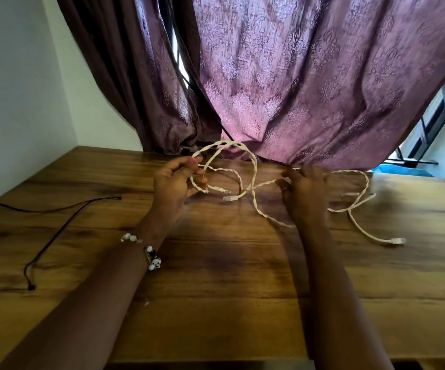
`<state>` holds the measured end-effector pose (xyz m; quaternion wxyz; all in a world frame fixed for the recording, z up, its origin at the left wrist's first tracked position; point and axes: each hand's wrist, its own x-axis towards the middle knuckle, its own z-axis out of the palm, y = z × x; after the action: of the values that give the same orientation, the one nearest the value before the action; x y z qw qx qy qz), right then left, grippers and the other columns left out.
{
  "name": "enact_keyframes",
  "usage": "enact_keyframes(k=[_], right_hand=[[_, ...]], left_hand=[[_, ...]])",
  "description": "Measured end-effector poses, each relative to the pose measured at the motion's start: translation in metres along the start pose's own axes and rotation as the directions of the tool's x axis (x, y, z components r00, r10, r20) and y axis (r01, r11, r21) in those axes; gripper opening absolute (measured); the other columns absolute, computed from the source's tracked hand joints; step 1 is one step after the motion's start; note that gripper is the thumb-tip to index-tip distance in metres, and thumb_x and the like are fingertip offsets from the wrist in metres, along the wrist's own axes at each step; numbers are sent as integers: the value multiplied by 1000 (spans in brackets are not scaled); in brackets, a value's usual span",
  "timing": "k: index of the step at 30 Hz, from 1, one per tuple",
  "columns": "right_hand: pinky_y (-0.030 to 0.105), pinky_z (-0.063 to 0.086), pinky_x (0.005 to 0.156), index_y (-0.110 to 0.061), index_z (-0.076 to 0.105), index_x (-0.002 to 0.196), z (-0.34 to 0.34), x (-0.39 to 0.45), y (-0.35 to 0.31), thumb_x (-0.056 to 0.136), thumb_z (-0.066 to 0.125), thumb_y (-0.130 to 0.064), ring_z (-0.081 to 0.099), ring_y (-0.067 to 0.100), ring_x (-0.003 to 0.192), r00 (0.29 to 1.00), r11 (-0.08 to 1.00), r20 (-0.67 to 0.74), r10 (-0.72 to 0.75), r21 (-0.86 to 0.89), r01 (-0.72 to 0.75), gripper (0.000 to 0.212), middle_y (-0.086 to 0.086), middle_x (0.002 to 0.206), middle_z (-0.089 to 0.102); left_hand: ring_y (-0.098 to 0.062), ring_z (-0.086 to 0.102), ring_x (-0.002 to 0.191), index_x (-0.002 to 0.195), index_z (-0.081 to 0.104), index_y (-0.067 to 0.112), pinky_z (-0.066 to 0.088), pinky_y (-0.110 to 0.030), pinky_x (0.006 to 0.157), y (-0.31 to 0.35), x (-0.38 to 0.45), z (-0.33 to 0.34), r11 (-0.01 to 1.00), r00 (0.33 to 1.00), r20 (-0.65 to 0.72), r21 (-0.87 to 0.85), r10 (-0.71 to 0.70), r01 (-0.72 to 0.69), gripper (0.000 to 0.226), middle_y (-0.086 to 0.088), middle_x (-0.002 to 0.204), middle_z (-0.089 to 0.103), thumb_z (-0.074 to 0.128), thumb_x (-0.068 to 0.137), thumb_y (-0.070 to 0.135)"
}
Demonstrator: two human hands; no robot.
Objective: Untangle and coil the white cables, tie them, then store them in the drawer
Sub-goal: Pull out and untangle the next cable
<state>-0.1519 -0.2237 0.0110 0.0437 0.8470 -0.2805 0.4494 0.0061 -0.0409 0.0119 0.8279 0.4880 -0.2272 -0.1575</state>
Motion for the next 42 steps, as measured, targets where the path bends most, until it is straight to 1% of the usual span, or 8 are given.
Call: enact_keyframes(k=[4,9,15,20,28,34,40,42], right_hand=[[43,32,91,-18,68,109,11,-6,-24,81,64,-37,56,33,103,957,972,170,-233,5,236,34,7,107,66],[49,45,93,-39,66,108,19,-9,-10,83,50,-55,62,26,100,872,998,485,-59,31,50,34,3,98,71],[51,27,103,-25,73,98,7,-5,15,85,60,-34,56,30,113,891,989,430,147,-94,-118,21,4,103,69],[56,-1,113,-14,60,115,-8,-12,16,80,67,-48,54,29,121,784,884,480,394,-431,-180,50,12,119,62],[49,23,109,-13,59,119,-3,-10,6,80,70,-33,47,34,124,833,925,445,328,-328,-189,45,14,128,54],[44,49,87,-2,65,112,20,-9,-33,78,65,-4,61,33,98,979,903,205,2,421,-90,34,17,104,66],[37,23,100,-5,50,130,42,-5,-38,76,73,-19,44,38,120,994,982,-73,78,177,-64,61,22,130,49],[33,28,95,-7,57,124,43,-5,-31,79,73,-18,50,35,116,994,957,14,107,268,-106,49,18,123,57]], left_hand=[[-19,59,51,92,64,4,57,-46,64,3,-3,5,999,996,70,8,47,-48,8,-4,62,64,56,91,4],[-16,56,49,85,64,10,56,-49,73,8,0,3,992,999,5,-123,40,-39,16,-2,56,58,52,94,4],[-14,57,49,86,60,11,59,-48,72,11,8,-4,935,985,-157,-354,-77,17,14,-2,56,54,51,97,12],[-12,50,51,82,55,16,59,-47,71,22,11,-7,854,975,-186,-521,-123,9,19,1,51,49,46,98,11],[-12,49,44,88,56,14,59,-40,65,21,4,-3,912,977,-152,-403,-149,77,14,0,53,50,47,98,10],[-11,41,42,85,59,14,55,-33,56,23,0,1,954,997,-43,-296,-61,46,17,1,52,49,47,97,10],[-3,22,32,82,56,13,19,-10,35,24,2,-6,963,995,97,-266,-11,36,26,5,45,36,37,100,8],[-2,21,31,82,55,12,16,-9,34,23,4,-10,955,993,116,-292,-11,45,27,5,44,34,35,99,7]])
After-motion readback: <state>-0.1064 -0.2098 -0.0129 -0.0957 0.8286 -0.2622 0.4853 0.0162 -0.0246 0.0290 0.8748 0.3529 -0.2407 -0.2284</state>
